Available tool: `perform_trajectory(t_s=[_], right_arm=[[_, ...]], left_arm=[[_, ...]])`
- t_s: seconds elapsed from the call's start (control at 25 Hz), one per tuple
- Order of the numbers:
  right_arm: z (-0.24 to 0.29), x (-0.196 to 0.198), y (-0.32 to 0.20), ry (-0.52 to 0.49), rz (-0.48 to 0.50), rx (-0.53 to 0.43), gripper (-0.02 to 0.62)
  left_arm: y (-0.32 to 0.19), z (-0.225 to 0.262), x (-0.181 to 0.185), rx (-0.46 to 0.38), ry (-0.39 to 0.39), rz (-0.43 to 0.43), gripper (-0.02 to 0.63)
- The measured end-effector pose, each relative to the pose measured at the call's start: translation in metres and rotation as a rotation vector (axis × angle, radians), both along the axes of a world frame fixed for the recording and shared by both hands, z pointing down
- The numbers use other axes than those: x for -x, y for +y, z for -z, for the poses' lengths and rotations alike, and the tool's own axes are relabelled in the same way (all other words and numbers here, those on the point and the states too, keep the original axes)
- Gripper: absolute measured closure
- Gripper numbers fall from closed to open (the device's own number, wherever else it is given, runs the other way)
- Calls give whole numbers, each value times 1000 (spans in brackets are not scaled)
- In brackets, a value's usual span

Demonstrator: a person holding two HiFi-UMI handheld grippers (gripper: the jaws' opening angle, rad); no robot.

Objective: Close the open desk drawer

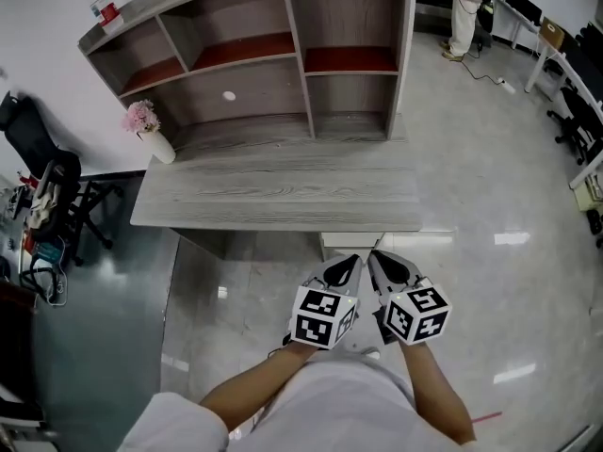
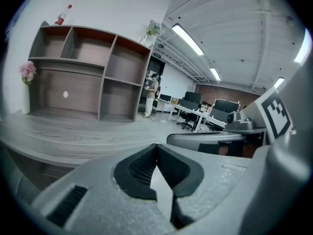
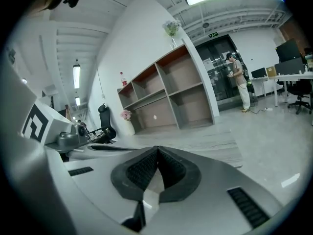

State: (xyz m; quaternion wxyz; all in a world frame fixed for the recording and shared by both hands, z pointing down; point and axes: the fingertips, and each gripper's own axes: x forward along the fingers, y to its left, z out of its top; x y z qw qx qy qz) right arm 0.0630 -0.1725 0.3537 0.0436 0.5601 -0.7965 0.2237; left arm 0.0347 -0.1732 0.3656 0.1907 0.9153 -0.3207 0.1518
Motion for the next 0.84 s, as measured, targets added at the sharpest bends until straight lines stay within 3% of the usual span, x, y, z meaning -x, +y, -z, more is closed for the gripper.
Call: perform_trajectory(t_s=[0.84], right_arm=[[5, -6, 26, -47, 23, -34, 595]], left_arm=[[17, 13, -12, -2, 9, 29, 603]])
